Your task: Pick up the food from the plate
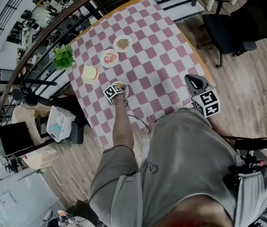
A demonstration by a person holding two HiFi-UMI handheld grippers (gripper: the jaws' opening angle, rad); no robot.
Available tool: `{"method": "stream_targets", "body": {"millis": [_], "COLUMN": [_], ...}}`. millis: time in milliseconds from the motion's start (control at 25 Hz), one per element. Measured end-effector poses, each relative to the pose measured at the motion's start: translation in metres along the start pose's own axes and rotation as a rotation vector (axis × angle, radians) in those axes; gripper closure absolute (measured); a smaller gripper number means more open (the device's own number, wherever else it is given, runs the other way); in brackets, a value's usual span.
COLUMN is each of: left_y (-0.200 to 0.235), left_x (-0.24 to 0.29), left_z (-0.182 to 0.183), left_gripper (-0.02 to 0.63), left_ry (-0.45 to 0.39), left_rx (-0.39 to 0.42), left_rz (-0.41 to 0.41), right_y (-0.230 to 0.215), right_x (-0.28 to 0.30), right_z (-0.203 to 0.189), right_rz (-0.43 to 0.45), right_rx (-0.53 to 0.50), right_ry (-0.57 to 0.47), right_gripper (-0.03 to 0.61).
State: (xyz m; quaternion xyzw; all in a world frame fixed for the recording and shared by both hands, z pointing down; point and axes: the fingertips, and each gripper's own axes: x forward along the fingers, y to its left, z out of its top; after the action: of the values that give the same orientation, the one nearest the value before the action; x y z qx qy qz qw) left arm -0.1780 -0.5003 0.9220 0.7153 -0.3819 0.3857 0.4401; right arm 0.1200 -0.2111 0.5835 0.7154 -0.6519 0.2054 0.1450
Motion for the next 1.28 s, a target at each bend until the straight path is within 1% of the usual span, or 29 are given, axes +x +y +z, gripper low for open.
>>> {"method": "stream_targets", "body": {"millis": [160,320,440,480,600,640,720,800,880,1000,1080,1200,1280], "left_y": [0.000,0.001,0.002,0.001,-0.002,-0.002,-0.003,-0.009,-0.025,-0.053,-0.065,-0.073,-0.079], "left_x": [0.000,0.000,0.002,0.002,0.004,0.004,0.002,-0.004,-0.012,-0.026,-0.035,-0.049,-0.062], "left_z": [0.002,-0.001,-0.002,0.000,0.002,0.000,-0.002,-0.002,-0.003,-0.001,0.001,0.002,0.006], "left_gripper": [0.253,0.253,0.255,0.255,0.253,0.253,0.255,0.255,0.255,0.255,0.255,0.255,0.255], "left_ry": [-0.011,-0.010,-0.013,-0.010,0.020,0.033,0.038,-0.012,-0.080,-0.138,-0.166,-0.217,-0.272], "left_rx": [0.017,0.035,0.047,0.069,0.182,0.207,0.219,0.211,0.235,0.348,0.400,0.412,0.408], "left_rz": [-0.001,0.006,0.021,0.035,0.098,0.120,0.154,0.159,0.125,0.075,0.055,0.025,-0.003], "right_y": [0.010,0.020,0.023,0.024,0.024,0.023,0.024,0.024,0.027,0.033,0.040,0.054,0.063], "right_x": [0.010,0.015,0.019,0.020,0.023,0.024,0.026,0.029,0.031,0.042,0.053,0.069,0.078], "right_z": [-0.001,-0.014,-0.017,-0.017,-0.019,-0.019,-0.016,-0.013,-0.015,-0.020,-0.021,-0.020,-0.017], "right_rz": [0.032,0.067,0.088,0.096,0.112,0.116,0.128,0.142,0.158,0.194,0.227,0.284,0.318], "right_rx": [-0.013,-0.035,-0.047,-0.048,-0.049,-0.052,-0.054,-0.056,-0.051,-0.044,-0.045,-0.055,-0.076], "right_ry": [0.012,0.076,0.079,0.080,0.094,0.094,0.091,0.087,0.098,0.123,0.133,0.147,0.151], "right_gripper": [0.565,0.565,0.565,0.565,0.564,0.563,0.565,0.564,0.565,0.564,0.564,0.565,0.565]}}
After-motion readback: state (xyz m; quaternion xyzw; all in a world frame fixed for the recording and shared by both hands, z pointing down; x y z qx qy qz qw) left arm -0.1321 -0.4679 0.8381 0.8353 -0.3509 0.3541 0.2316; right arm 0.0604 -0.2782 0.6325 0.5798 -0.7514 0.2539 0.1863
